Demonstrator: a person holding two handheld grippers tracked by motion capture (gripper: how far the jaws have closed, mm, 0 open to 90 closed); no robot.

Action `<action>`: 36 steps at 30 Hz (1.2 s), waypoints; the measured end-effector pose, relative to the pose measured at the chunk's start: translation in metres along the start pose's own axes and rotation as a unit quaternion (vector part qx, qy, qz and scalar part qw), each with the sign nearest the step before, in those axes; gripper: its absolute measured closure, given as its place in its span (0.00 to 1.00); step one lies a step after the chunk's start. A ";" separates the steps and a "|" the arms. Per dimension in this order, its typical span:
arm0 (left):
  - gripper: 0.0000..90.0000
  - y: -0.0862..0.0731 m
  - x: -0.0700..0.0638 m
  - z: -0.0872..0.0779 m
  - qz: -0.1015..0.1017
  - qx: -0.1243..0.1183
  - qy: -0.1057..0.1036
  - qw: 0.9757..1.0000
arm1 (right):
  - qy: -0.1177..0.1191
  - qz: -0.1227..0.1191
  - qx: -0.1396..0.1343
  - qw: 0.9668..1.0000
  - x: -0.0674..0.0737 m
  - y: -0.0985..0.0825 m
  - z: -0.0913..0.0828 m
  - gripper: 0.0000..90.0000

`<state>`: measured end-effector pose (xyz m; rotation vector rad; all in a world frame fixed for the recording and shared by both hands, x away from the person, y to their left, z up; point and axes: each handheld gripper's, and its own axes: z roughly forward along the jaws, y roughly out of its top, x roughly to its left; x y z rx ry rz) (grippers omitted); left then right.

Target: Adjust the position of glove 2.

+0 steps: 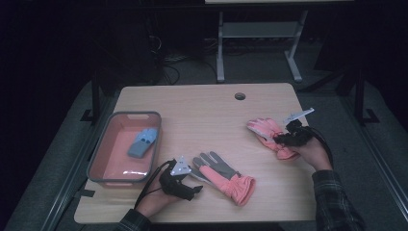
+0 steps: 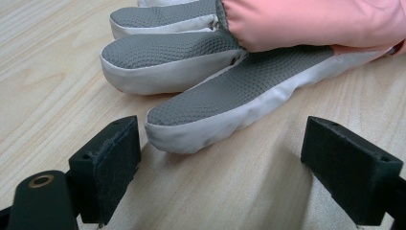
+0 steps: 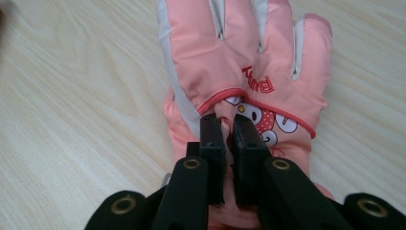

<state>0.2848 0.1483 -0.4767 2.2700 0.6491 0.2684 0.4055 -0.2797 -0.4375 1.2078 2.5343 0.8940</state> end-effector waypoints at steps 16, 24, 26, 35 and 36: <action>0.14 0.000 0.000 0.000 -0.002 0.000 0.000 1.000 | 0.031 0.015 -0.033 0.999 0.012 0.006 -0.028 0.94; 0.14 0.000 0.000 0.000 -0.001 0.000 -0.001 1.000 | 0.044 0.014 -0.042 0.998 0.029 0.010 -0.045 0.95; 0.14 0.000 0.000 0.000 -0.001 0.000 -0.001 1.000 | 0.047 0.012 -0.047 0.998 0.033 0.010 -0.048 0.94; 0.14 0.000 0.001 0.000 0.005 0.000 0.000 1.000 | 0.055 0.001 -0.062 0.997 0.059 0.017 -0.059 0.94; 0.14 0.000 0.001 0.000 0.005 0.000 0.000 1.000 | 0.058 0.000 -0.064 0.996 0.061 0.017 -0.059 0.94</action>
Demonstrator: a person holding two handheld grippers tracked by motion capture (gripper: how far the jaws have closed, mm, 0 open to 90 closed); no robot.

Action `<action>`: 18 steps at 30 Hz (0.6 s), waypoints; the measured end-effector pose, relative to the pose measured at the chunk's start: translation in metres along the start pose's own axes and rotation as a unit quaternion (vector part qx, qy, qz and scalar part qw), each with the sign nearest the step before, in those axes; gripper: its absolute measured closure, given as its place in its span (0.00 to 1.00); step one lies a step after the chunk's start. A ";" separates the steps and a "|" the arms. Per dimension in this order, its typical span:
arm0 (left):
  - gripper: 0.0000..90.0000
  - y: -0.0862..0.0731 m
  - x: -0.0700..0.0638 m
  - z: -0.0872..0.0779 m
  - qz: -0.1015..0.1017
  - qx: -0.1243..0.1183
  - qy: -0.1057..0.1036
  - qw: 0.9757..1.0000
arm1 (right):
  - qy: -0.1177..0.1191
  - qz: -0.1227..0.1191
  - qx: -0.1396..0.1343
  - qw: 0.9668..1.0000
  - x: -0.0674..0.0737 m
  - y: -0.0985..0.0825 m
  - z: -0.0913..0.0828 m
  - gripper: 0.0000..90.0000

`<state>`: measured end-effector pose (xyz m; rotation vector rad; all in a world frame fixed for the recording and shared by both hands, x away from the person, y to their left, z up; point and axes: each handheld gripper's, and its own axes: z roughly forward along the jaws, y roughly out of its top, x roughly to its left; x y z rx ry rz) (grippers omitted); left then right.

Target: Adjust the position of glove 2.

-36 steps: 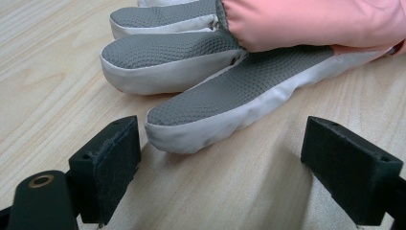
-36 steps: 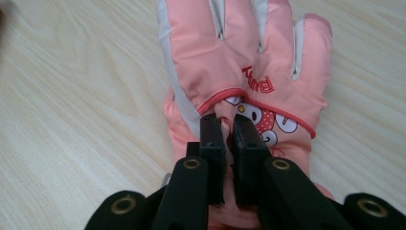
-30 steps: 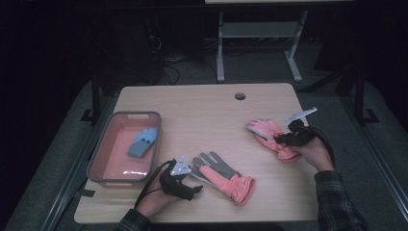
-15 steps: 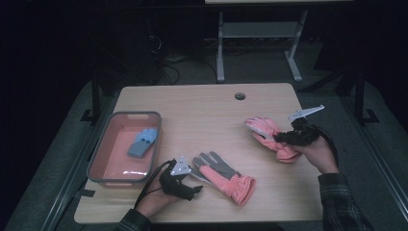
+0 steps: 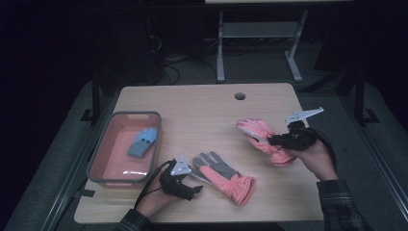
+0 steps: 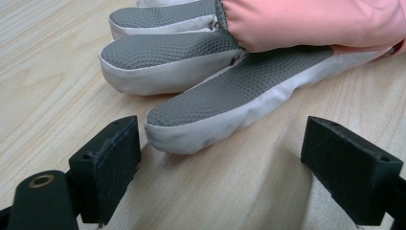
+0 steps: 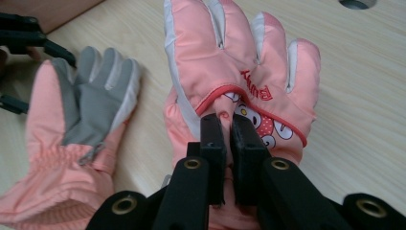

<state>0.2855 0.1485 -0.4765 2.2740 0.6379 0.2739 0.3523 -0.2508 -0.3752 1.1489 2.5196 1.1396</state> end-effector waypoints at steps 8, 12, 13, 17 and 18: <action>0.14 0.000 0.000 0.000 -0.002 -0.003 0.000 1.000 | 0.014 -0.016 -0.003 1.000 0.022 0.007 0.003 0.94; 0.14 0.000 0.000 0.001 -0.004 -0.004 0.000 1.000 | 0.023 -0.022 0.003 0.999 0.035 0.008 0.006 0.94; 0.14 0.000 -0.001 0.001 -0.005 -0.004 -0.001 1.000 | 0.026 -0.023 0.005 0.999 0.039 0.008 0.007 0.94; 0.14 0.000 0.000 0.001 -0.002 -0.003 0.000 1.000 | 0.040 -0.032 0.006 0.999 0.052 0.010 0.012 0.94; 0.14 0.000 0.000 0.001 -0.002 -0.002 0.000 1.000 | 0.040 -0.036 0.009 0.998 0.055 0.011 0.013 0.94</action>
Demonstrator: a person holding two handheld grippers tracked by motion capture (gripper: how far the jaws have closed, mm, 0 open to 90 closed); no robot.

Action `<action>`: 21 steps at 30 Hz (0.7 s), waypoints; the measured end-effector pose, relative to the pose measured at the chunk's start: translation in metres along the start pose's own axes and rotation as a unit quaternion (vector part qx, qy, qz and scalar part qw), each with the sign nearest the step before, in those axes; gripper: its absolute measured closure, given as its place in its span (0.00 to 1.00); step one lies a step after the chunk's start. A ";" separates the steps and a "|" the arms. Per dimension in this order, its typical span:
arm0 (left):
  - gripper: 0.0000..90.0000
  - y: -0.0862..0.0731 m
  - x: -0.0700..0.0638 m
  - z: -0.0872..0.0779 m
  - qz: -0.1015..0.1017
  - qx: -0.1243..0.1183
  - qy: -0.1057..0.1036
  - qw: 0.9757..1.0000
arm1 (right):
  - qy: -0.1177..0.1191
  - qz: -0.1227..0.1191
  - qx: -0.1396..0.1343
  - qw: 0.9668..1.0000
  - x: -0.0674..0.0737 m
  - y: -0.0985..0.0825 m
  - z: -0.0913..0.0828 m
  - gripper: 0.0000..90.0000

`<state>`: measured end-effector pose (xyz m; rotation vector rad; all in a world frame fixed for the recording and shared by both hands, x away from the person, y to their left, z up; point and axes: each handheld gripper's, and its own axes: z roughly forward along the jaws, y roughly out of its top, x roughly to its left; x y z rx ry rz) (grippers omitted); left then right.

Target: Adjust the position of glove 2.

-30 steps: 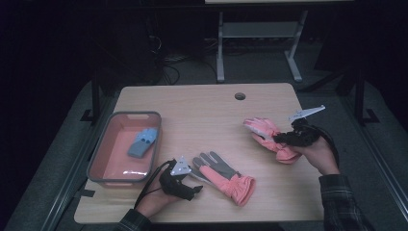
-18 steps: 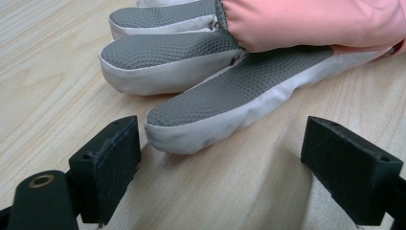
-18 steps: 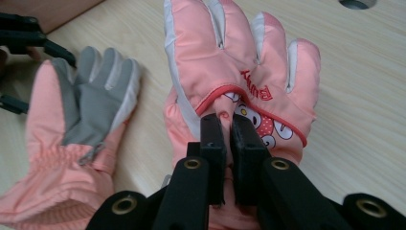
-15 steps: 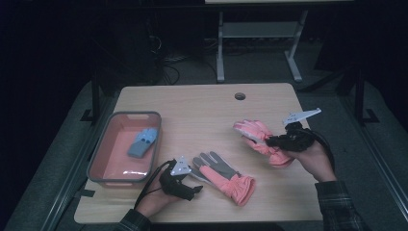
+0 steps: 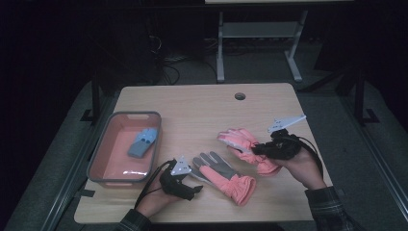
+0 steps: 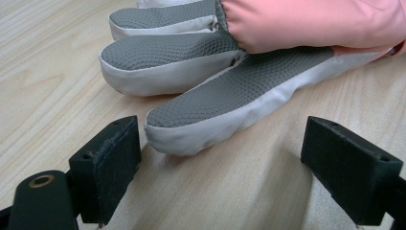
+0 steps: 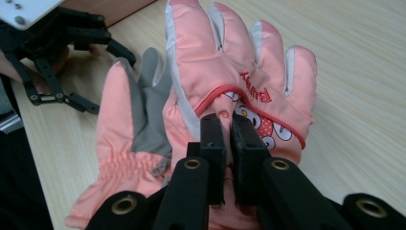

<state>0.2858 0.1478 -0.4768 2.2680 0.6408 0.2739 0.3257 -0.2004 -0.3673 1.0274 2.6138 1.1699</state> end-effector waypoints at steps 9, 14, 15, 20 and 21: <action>0.14 0.000 -0.001 0.000 -0.006 0.001 -0.003 1.000 | 0.029 -0.028 0.003 0.999 0.026 0.011 0.016 0.94; 0.14 0.000 -0.001 0.000 -0.006 0.001 -0.003 1.000 | 0.042 -0.038 0.004 0.998 0.037 0.014 0.022 0.95; 0.14 0.000 -0.001 0.000 -0.006 0.001 -0.003 1.000 | 0.046 -0.041 -0.001 0.998 0.038 0.015 0.023 0.95; 0.14 0.000 -0.001 0.000 -0.006 0.001 -0.003 1.000 | 0.052 -0.046 0.004 0.998 0.047 0.017 0.029 0.95; 0.14 0.000 -0.001 0.000 -0.006 0.001 -0.003 1.000 | 0.056 -0.049 0.005 0.997 0.047 0.017 0.031 0.96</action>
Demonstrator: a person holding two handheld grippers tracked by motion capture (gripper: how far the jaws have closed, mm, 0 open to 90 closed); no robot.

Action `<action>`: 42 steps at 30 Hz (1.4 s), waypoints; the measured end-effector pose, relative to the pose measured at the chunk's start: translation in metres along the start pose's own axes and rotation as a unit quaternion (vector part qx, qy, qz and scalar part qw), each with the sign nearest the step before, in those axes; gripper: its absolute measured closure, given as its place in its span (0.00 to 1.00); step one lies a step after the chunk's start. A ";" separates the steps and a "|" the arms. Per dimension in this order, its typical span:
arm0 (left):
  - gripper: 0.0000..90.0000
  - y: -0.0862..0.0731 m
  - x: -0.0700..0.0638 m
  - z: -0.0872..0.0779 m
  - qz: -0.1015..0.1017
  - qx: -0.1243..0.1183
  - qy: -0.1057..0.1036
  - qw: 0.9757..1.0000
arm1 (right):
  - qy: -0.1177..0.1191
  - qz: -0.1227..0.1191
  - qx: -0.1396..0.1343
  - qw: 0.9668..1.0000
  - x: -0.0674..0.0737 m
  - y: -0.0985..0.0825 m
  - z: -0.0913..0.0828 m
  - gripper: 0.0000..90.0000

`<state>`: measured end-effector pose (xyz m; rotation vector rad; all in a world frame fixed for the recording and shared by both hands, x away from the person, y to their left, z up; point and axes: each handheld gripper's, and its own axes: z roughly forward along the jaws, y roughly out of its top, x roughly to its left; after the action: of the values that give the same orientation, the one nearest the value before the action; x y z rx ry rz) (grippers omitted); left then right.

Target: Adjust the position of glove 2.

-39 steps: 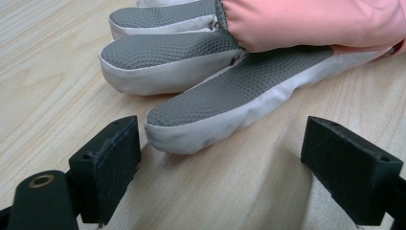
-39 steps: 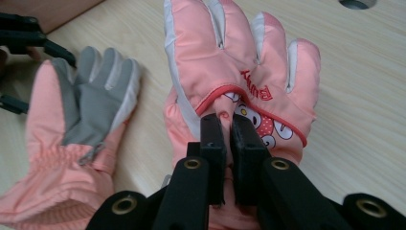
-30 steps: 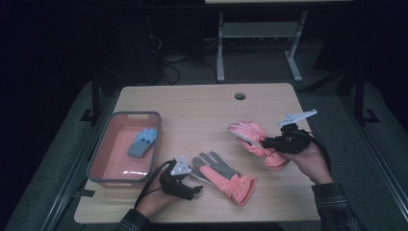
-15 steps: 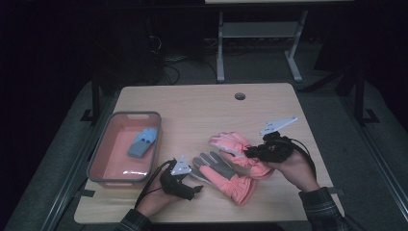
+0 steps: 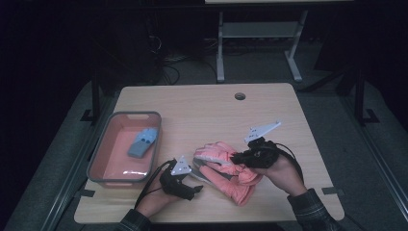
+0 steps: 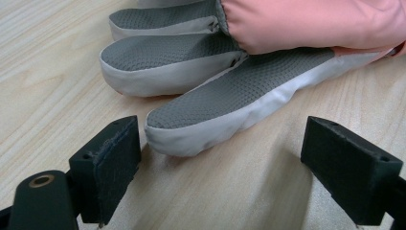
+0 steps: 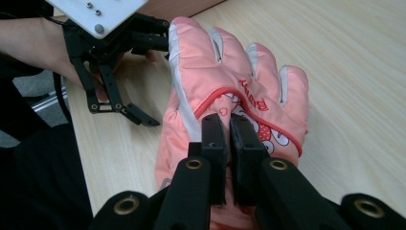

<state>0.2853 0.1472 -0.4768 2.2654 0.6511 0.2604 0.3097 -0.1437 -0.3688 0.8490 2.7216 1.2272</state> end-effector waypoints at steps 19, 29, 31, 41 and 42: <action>0.14 0.000 0.000 0.000 0.001 -0.001 0.000 1.000 | 0.011 -0.014 0.023 1.000 0.015 0.001 0.030 0.96; 0.14 0.000 0.000 0.000 0.002 -0.001 0.000 1.000 | -0.009 -0.035 0.076 0.996 0.018 -0.009 0.052 0.96; 0.14 0.000 0.000 0.000 0.002 -0.001 -0.001 1.000 | -0.012 -0.032 0.083 0.996 0.020 -0.010 0.055 0.96; 0.14 0.005 0.000 0.000 -0.014 0.013 0.002 1.000 | 0.013 -0.016 0.045 0.999 0.017 -0.003 0.036 0.70; 0.15 0.006 -0.001 -0.001 -0.014 0.021 0.004 1.000 | 0.010 -0.015 0.036 0.999 0.017 -0.002 0.032 0.68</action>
<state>0.2860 0.1442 -0.4718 2.2939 0.6985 0.2446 0.3029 -0.1143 -0.3894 0.8029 2.7994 1.1444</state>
